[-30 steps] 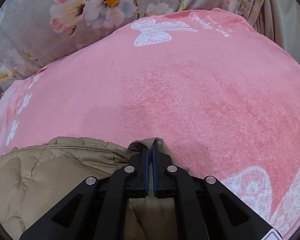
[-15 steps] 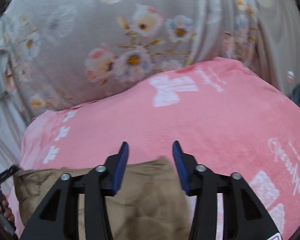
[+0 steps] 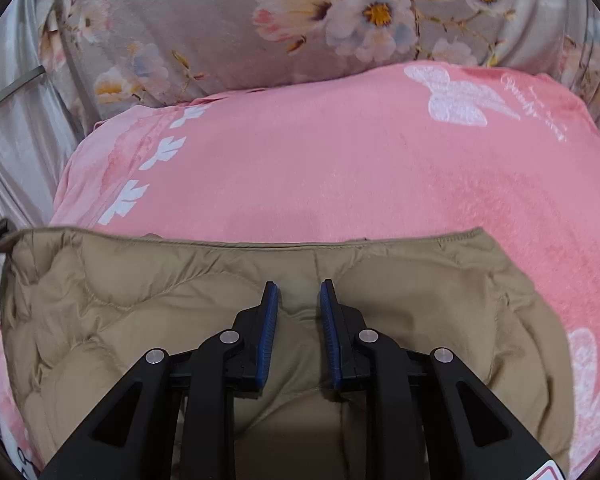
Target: Fold large clothes
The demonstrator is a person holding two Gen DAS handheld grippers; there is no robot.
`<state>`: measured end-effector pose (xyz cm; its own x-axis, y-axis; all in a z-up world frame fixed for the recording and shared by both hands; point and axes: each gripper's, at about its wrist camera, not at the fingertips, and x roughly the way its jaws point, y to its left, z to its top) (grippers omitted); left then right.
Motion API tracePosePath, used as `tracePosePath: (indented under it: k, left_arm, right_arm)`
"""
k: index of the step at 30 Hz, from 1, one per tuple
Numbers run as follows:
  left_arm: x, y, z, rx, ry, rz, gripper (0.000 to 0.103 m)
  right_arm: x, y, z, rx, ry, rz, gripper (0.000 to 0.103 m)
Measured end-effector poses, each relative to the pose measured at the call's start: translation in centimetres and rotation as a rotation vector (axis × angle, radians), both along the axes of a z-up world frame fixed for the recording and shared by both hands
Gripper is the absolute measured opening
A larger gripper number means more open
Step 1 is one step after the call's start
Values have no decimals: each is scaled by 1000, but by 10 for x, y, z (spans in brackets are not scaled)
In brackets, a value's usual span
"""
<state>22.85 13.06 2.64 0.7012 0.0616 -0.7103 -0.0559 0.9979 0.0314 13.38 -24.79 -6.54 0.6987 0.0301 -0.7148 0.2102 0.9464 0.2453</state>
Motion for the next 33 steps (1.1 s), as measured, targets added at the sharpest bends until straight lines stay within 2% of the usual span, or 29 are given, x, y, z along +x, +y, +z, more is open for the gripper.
tracePosePath:
  k: [3, 6, 13, 15, 17, 18, 20, 22, 26, 29, 32, 33]
  left_arm:
    - [-10, 7, -14, -49, 75, -192, 87]
    - [-26, 19, -15, -71, 124, -316, 90]
    - [-67, 36, 20, -59, 140, -505, 92]
    - [-73, 42, 33, -42, 97, -509, 92]
    - [-72, 59, 51, -146, 37, -457, 98]
    - [-70, 74, 63, -284, 7, -413, 98]
    - [-68, 86, 76, -387, -33, -320, 98]
    - [-66, 79, 82, -337, -66, -254, 98]
    - [-70, 18, 78, -120, -159, -224, 98]
    - [-66, -53, 56, -32, -170, -296, 98]
    - [-56, -135, 15, 110, -177, -329, 98]
    - [-53, -151, 3, 135, -169, -332, 98]
  right_arm:
    - [2, -2, -6, -27, 4, 2, 18]
    - [2, -3, -9, -31, 0, 9, 17]
    - [2, 12, -7, -105, -17, 21, 17]
    - [1, 11, -6, -105, -17, 15, 17]
    - [-4, 7, -2, -110, -18, -27, 20]
    - [-8, 5, 2, -90, -32, -32, 21]
    - [-16, 0, 11, -54, -54, -50, 21]
    - [-21, 1, 21, -66, -63, -61, 21]
    - [-24, 10, 37, -94, -65, -68, 21]
    - [-16, 24, 41, -108, -60, -60, 21]
    - [-2, 39, 38, -136, -52, -40, 21]
    - [2, 41, 35, -139, -45, -35, 21]
